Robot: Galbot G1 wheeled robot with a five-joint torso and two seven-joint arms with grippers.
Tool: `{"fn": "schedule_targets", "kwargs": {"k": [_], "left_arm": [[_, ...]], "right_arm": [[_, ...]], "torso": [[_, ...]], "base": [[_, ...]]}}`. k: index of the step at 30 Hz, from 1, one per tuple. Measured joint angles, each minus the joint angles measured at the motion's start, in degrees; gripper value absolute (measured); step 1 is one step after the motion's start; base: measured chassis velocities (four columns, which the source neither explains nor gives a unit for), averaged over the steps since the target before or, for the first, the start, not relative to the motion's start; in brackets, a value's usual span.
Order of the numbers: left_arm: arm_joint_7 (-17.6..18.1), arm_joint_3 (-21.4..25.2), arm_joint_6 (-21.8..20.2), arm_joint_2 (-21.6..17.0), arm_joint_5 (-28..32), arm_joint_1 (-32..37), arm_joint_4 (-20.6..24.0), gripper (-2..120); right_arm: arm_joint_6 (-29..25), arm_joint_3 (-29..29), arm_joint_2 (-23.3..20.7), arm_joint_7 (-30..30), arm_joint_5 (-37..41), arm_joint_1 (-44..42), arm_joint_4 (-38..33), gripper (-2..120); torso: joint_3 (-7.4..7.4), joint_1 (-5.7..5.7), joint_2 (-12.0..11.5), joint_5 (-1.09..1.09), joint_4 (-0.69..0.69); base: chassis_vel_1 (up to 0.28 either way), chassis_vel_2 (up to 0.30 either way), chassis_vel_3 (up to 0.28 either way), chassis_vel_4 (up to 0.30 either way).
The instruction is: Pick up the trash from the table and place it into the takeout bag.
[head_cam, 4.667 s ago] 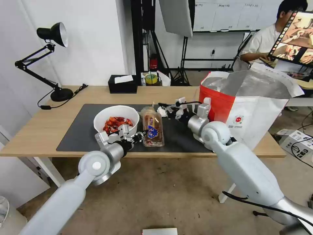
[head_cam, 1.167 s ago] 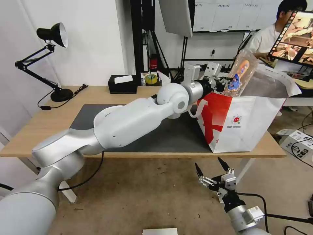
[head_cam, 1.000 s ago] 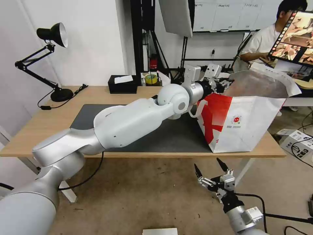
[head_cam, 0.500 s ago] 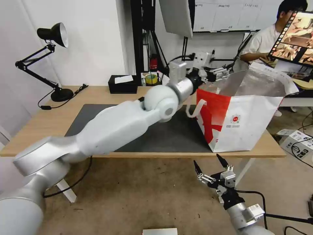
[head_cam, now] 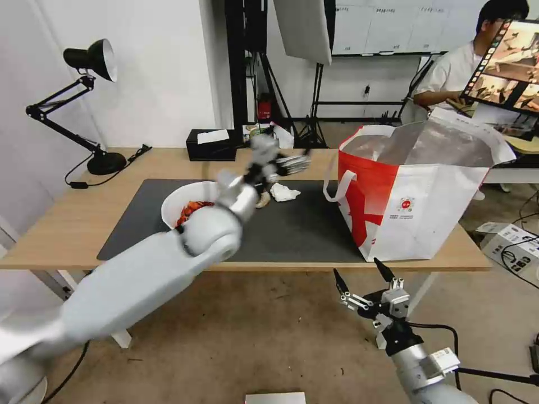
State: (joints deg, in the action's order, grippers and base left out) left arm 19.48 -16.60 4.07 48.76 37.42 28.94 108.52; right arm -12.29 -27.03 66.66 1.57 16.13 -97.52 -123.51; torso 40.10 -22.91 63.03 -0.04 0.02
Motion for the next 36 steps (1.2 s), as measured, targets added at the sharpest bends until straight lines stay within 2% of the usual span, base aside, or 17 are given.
{"fn": "schedule_targets", "kwargs": {"k": [3, 4, 6, 8, 9, 12, 13, 16, 17, 19, 21, 24, 25, 28, 36], "left_arm": [[-1.97, 8.10, 0.28, -2.96, -3.60, 10.91, 2.87, 100], [-1.97, 8.10, 0.28, -2.96, -3.60, 10.91, 2.87, 100], [-4.57, 14.82, 0.73, -3.82, -6.04, 19.32, 4.72, 100], [-5.47, 19.54, 1.21, -4.08, -6.45, 25.49, 6.48, 100], [-5.47, 19.54, 1.21, -4.08, -6.45, 25.49, 6.48, 100], [-5.73, 24.76, 1.87, -4.18, -8.81, 33.36, 9.29, 100], [-5.73, 24.76, 1.87, -4.18, -8.81, 33.36, 9.29, 100], [-5.70, 30.90, 3.07, -2.02, -11.84, 41.52, 11.07, 100], [-5.70, 30.90, 3.07, -2.02, -11.84, 41.52, 11.07, 100], [-5.93, 35.75, 4.55, -0.23, -14.36, 48.24, 11.60, 100], [-6.16, 37.30, 5.14, 0.30, -15.13, 50.13, 11.67, 100], [-8.02, 43.75, 7.59, 3.48, -17.66, 58.14, 12.00, 100], [-8.02, 43.75, 7.59, 3.48, -17.66, 58.14, 12.00, 100], [-10.03, 47.50, 10.40, 7.08, -19.48, 63.42, 11.79, 100], [-12.44, 50.03, 12.37, 11.26, -21.37, 70.27, 11.73, 100]], "right_arm": [[0.01, 0.98, 0.12, -0.36, -0.55, 0.57, 0.00, 100], [0.01, 0.98, 0.12, -0.36, -0.55, 0.57, 0.00, 100], [0.01, 1.44, 0.22, -0.60, -1.00, 0.59, 0.00, 100], [0.01, 1.63, 0.12, -1.24, -1.23, 0.46, -0.02, 100], [0.01, 1.63, 0.12, -1.24, -1.23, 0.46, -0.02, 100], [0.01, 1.53, -0.18, -2.94, -1.60, 0.74, -0.03, 100], [0.01, 1.53, -0.18, -2.94, -1.60, 0.74, -0.03, 100], [-0.39, 1.15, -0.11, -4.39, -2.13, 0.55, -0.08, 100], [-0.39, 1.15, -0.11, -4.39, -2.13, 0.55, -0.08, 100], [-1.03, 1.10, -0.03, -4.90, -2.50, 0.20, 0.13, 100], [-1.21, 1.07, 0.00, -5.03, -2.60, 0.10, 0.22, 100], [-1.69, 1.06, 0.14, -5.55, -2.98, -0.14, 0.78, 100], [-1.69, 1.06, 0.14, -5.55, -2.98, -0.14, 0.78, 100], [-1.96, 1.12, 0.38, -6.35, -3.77, -0.36, 1.49, 100], [-2.48, 1.31, 0.80, -8.42, -4.96, -0.94, 2.89, 100]], "torso": [[0.00, 0.00, 0.00, 0.02, -0.01], [0.00, 0.00, 0.00, 0.02, -0.01], [0.00, 0.00, 0.00, 0.03, -0.02], [0.00, 0.00, 0.01, 0.01, -0.01], [0.00, 0.00, 0.01, 0.01, -0.01], [-0.01, 0.01, 0.00, 0.04, -0.01], [-0.01, 0.01, 0.00, 0.04, -0.01], [0.00, 0.00, 0.00, 0.04, -0.04], [0.00, 0.00, 0.00, 0.04, -0.04], [0.00, 0.00, 0.01, 0.03, -0.02], [0.00, 0.00, 0.01, 0.03, -0.02], [0.00, 0.00, 0.01, 0.04, -0.01], [0.00, 0.00, 0.01, 0.04, -0.01], [0.00, 0.00, 0.01, 0.03, -0.02], [0.00, 0.00, 0.00, 0.04, -0.02]], "base": [[0.000, 0.000, 0.000, 0.000], [0.000, 0.000, 0.000, 0.000], [0.000, 0.000, 0.000, 0.000], [0.000, 0.000, 0.000, 0.000], [0.000, 0.000, 0.000, 0.000], [0.000, 0.000, 0.000, 0.000], [0.000, 0.000, 0.000, 0.000], [0.000, 0.000, 0.000, 0.000], [0.000, 0.000, 0.000, 0.000], [0.000, 0.000, 0.000, 0.000], [0.000, 0.000, 0.000, 0.000], [0.000, 0.000, 0.000, 0.000], [0.000, 0.000, 0.000, 0.000], [0.000, 0.000, 0.000, 0.000], [0.000, 0.000, 0.000, 0.000]]}}
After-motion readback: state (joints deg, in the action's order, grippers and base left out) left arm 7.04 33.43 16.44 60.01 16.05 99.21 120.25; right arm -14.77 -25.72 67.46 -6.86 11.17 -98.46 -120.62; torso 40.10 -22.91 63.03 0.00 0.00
